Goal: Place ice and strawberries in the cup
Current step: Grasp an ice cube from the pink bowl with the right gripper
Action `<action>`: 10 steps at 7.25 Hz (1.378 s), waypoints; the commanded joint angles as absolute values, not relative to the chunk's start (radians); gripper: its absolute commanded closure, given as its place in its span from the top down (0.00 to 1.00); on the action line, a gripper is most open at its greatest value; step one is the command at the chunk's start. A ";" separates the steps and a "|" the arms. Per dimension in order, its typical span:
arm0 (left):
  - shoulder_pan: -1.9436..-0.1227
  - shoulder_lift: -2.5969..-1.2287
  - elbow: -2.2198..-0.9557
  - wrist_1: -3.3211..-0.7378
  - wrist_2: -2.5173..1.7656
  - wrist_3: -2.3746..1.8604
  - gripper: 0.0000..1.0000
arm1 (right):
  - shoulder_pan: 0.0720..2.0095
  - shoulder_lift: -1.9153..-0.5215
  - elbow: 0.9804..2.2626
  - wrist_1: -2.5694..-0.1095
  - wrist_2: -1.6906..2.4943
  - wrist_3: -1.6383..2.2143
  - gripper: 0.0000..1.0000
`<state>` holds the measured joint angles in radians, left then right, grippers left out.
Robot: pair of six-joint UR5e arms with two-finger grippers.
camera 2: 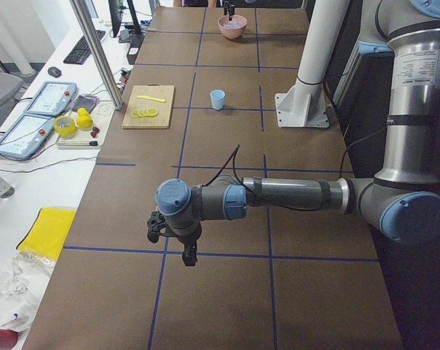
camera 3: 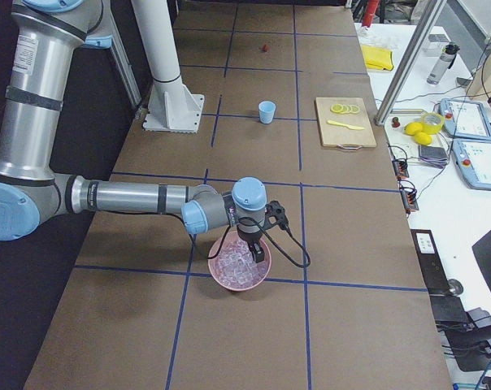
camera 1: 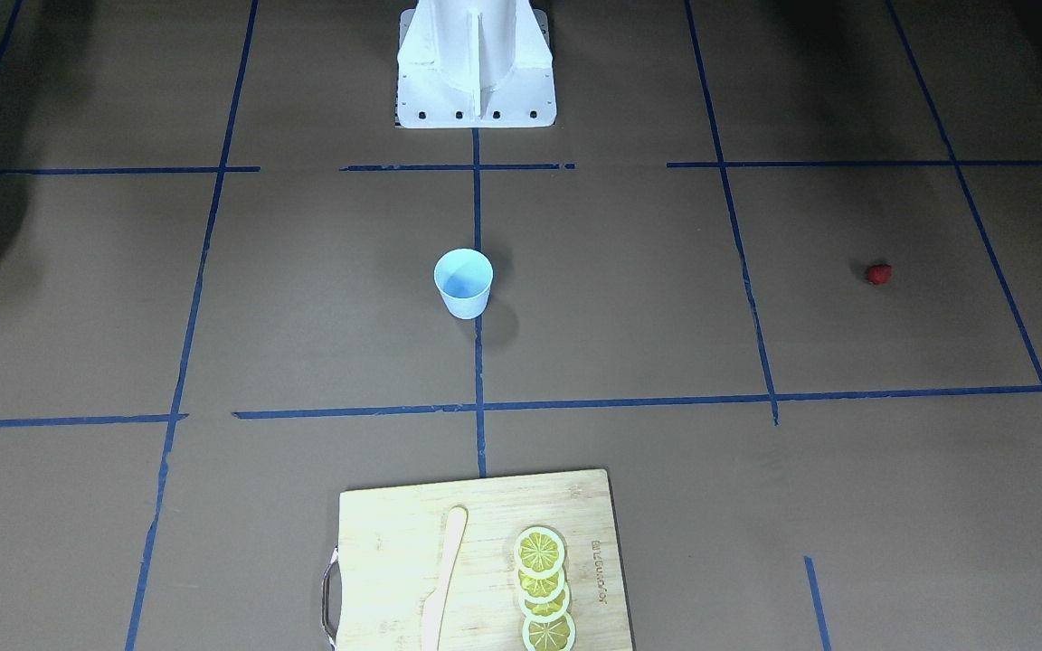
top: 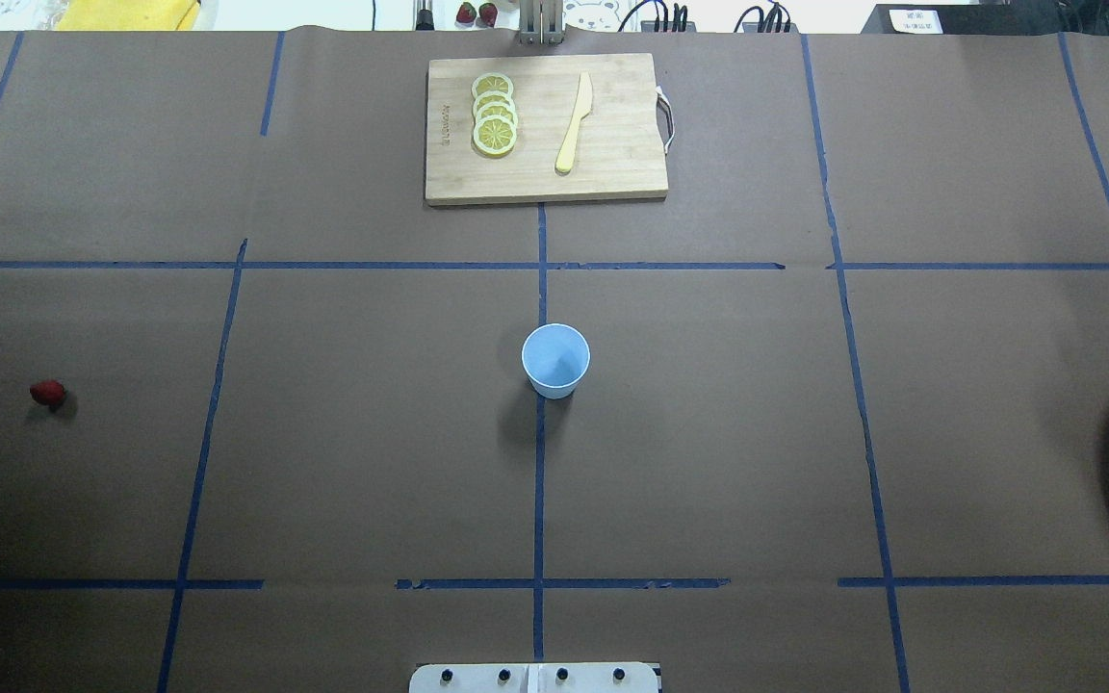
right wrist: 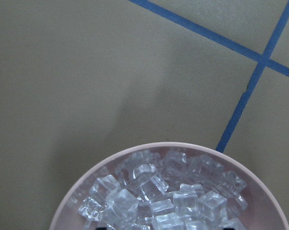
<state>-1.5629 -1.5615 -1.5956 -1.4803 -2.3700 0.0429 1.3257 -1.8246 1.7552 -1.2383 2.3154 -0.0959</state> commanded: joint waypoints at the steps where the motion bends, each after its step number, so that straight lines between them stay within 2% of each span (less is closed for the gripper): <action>1: -1.562 -1.562 -1.595 -1.480 -2.370 0.044 1.00 | 1.316 -1.807 1.723 -1.238 2.303 -0.138 0.81; 4: -1.562 -1.565 -1.595 -1.480 -2.370 0.043 1.00 | 1.287 -1.804 1.701 -1.239 2.307 -0.140 0.76; 10: -1.562 -1.566 -1.595 -1.480 -2.370 0.043 1.00 | 1.287 -1.815 1.687 -1.244 2.318 -0.140 0.74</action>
<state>-1.5616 -1.5661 -1.5953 -1.4803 -2.3700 0.0430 1.2871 -1.8141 1.6934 -1.2432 2.3166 -0.1400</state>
